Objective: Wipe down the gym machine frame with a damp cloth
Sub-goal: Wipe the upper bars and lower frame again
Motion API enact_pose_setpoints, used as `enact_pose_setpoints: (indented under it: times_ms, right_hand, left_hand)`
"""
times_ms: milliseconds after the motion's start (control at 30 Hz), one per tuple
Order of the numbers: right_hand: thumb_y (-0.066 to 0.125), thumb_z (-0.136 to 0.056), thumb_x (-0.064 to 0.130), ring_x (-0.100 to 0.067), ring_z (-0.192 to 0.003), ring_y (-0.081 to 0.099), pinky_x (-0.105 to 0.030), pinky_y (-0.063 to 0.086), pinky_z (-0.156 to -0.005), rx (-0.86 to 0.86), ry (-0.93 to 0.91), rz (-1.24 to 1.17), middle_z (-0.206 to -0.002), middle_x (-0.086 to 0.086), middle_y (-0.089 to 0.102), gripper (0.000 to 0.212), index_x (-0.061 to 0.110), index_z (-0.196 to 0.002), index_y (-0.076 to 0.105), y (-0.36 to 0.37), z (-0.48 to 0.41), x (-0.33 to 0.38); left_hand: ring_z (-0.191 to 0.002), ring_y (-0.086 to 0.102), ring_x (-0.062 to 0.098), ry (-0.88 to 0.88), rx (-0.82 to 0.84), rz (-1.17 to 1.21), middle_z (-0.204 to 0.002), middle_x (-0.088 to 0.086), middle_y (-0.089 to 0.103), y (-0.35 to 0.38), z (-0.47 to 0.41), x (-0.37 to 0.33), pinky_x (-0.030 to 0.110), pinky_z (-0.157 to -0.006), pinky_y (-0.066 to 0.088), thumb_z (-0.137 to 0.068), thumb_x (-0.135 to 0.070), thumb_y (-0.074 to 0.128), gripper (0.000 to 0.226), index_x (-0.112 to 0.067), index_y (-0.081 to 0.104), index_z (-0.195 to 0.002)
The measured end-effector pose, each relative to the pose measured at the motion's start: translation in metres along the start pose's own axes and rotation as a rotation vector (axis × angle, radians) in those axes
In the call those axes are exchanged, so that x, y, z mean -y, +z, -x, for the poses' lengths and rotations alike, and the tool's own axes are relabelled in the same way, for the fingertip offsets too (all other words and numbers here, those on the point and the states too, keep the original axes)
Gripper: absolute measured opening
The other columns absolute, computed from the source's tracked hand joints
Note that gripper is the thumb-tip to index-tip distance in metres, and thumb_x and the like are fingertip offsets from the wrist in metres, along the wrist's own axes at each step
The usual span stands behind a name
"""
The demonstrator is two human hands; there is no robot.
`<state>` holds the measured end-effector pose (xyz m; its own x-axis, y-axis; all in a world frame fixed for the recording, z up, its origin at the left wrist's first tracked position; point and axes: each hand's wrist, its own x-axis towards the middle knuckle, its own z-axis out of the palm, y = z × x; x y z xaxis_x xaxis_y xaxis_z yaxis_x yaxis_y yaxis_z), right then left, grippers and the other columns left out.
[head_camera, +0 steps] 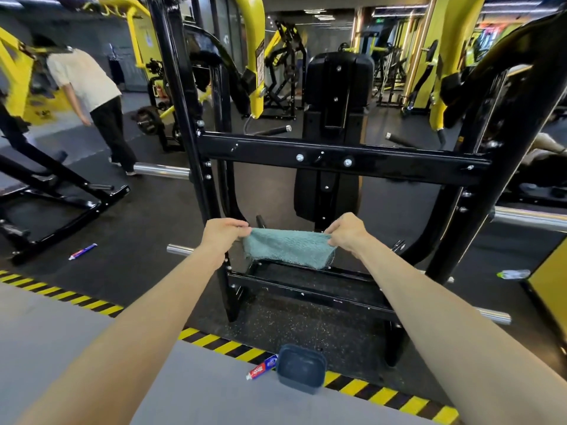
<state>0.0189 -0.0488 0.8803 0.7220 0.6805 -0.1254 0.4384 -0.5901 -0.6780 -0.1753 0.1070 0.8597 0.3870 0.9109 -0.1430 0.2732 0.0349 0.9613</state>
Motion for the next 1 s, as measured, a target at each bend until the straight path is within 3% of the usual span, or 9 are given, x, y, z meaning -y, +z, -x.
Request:
enact_pose_setpoints:
  times_ms: [67,133,333,433,533,633,700,867,1000]
  right_hand:
    - [0.054,-0.091,-0.010,-0.026,-0.110,0.062,-0.030,0.050,-0.091,-0.047,-0.034,0.041,-0.118,-0.017,0.066,0.025,-0.004,-0.110,0.069,-0.005,-0.005,0.003]
    - [0.054,-0.091,-0.010,-0.028,-0.107,0.063,-0.033,0.052,-0.090,-0.084,-0.070,0.070,-0.117,-0.018,0.066,0.024,-0.005,-0.108,0.070,-0.012,-0.009,0.005]
    - [0.061,-0.087,-0.007,-0.030,-0.102,0.064,-0.036,0.051,-0.091,-0.159,-0.177,0.145,-0.108,-0.023,0.067,0.019,-0.009,-0.104,0.068,-0.031,-0.016,0.012]
    - [0.075,-0.077,-0.003,-0.027,-0.097,0.067,-0.035,0.054,-0.088,-0.164,-0.171,0.108,-0.099,-0.019,0.069,0.022,-0.008,-0.098,0.070,-0.040,-0.017,0.018]
    - [0.082,-0.072,0.002,-0.024,-0.092,0.068,-0.033,0.054,-0.085,-0.110,-0.168,0.047,-0.091,-0.015,0.071,0.015,-0.001,-0.082,0.071,-0.053,-0.015,0.022]
    - [0.082,-0.070,0.001,-0.016,-0.084,0.062,-0.017,0.050,-0.067,-0.059,-0.221,0.003,-0.079,-0.007,0.068,0.020,0.012,-0.066,0.066,-0.064,-0.014,0.024]
    - [0.078,-0.073,-0.001,-0.009,-0.072,0.057,-0.005,0.039,-0.049,-0.039,-0.256,-0.034,-0.068,0.002,0.062,0.014,0.011,-0.073,0.071,-0.070,-0.014,0.025]
    - [0.069,-0.075,-0.012,-0.012,-0.079,0.058,-0.014,0.044,-0.065,0.009,-0.315,-0.025,-0.086,-0.008,0.067,0.024,0.001,-0.095,0.074,-0.078,-0.017,0.025]
    - [0.066,-0.081,-0.011,-0.011,-0.086,0.056,-0.017,0.041,-0.077,0.005,-0.329,-0.003,-0.097,-0.016,0.070,0.023,-0.002,-0.101,0.073,-0.083,-0.021,0.026]
  left_hand:
    - [-0.095,0.063,0.019,-0.142,0.044,0.301,-0.104,0.008,0.069,0.002,0.002,-0.009,0.034,-0.088,0.049,-0.080,-0.007,0.074,0.021,-0.004,0.070,-0.100]
    - [-0.095,0.063,0.020,-0.134,0.045,0.362,-0.108,0.011,0.069,0.003,0.002,-0.016,0.035,-0.084,0.050,-0.081,-0.003,0.071,0.019,-0.005,0.070,-0.100]
    - [-0.086,0.060,0.014,0.154,-0.020,-0.157,-0.102,0.012,0.061,-0.003,0.007,-0.028,0.022,-0.085,0.045,-0.081,0.013,0.064,0.041,-0.006,0.067,-0.117]
    - [-0.086,0.056,0.017,0.312,-0.109,-0.509,-0.090,0.005,0.063,-0.003,0.010,-0.035,0.029,-0.084,0.048,-0.079,0.010,0.067,0.030,-0.011,0.073,-0.098]
    - [-0.084,0.058,0.019,0.368,-0.146,-0.608,-0.085,0.001,0.061,-0.004,0.015,-0.044,0.033,-0.078,0.051,-0.077,0.005,0.071,0.024,-0.018,0.065,-0.079]
    - [-0.082,0.055,0.017,0.380,-0.105,-0.614,-0.080,0.000,0.059,-0.008,0.017,-0.052,0.029,-0.075,0.044,-0.076,-0.005,0.078,0.021,-0.014,0.059,-0.074]
    - [-0.077,0.051,0.013,0.347,-0.054,-0.596,-0.076,-0.003,0.056,-0.012,0.017,-0.056,0.027,-0.073,0.040,-0.076,-0.009,0.078,0.021,-0.012,0.058,-0.073]
    - [-0.085,0.058,0.021,0.183,0.026,-0.194,-0.079,0.006,0.057,-0.018,0.016,-0.060,0.033,-0.075,0.050,-0.080,0.003,0.070,0.031,-0.011,0.045,-0.069]
    - [-0.084,0.060,0.020,0.144,0.098,-0.222,-0.084,0.005,0.057,-0.017,0.020,-0.065,0.039,-0.082,0.054,-0.080,0.008,0.067,0.022,-0.011,0.057,-0.086]
